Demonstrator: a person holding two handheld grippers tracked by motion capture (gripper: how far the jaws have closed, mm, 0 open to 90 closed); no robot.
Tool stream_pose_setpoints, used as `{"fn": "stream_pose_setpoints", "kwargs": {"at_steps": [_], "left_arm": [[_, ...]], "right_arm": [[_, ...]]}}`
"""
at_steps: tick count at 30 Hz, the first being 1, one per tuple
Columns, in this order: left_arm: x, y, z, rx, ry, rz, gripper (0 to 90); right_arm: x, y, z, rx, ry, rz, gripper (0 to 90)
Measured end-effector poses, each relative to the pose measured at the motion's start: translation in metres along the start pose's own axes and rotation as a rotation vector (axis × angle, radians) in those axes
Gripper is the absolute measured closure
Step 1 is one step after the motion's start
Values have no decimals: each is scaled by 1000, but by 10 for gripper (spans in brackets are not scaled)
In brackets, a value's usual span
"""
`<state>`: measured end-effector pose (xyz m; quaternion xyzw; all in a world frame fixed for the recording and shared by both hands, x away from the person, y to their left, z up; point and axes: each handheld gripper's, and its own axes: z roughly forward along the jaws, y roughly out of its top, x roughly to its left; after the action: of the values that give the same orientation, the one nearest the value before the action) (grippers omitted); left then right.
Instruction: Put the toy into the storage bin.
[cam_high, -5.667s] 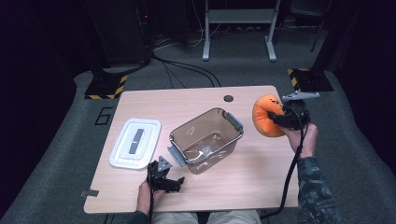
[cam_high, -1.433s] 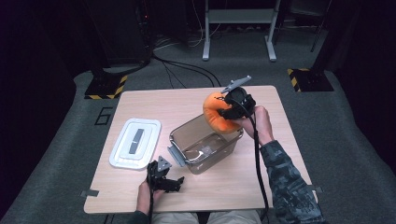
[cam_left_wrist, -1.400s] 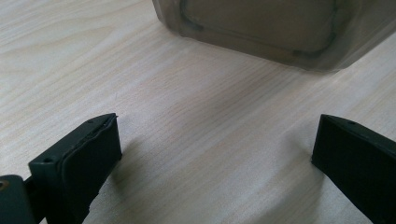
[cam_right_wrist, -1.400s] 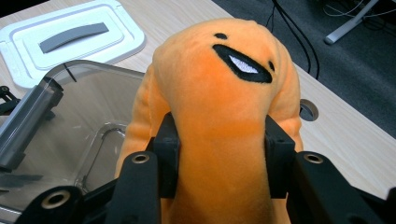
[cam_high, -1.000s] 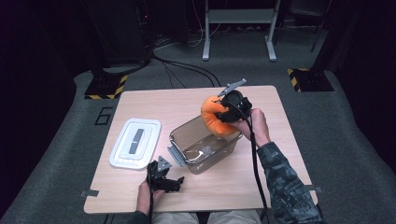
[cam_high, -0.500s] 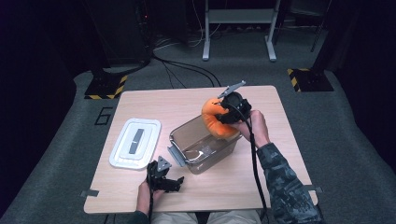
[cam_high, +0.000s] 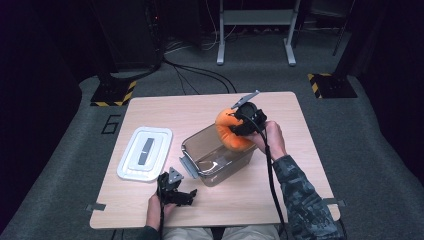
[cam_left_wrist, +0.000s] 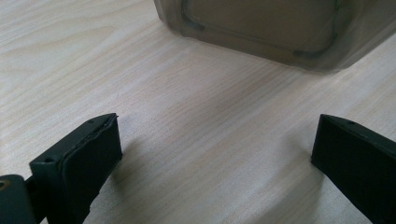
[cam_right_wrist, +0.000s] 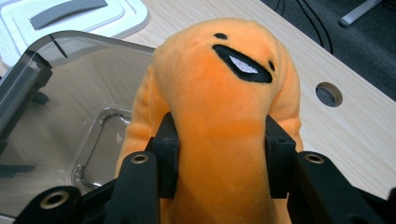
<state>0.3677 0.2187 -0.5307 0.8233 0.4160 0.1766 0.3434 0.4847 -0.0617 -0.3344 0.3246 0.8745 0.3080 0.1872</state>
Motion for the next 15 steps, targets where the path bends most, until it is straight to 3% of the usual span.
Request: {"fn": "stream_pose_setpoints", "kwargs": {"at_steps": [15], "left_arm": [[0, 0, 0, -2, 0, -2, 13]], "right_arm": [[4, -1, 9, 25, 3, -8, 575]]}}
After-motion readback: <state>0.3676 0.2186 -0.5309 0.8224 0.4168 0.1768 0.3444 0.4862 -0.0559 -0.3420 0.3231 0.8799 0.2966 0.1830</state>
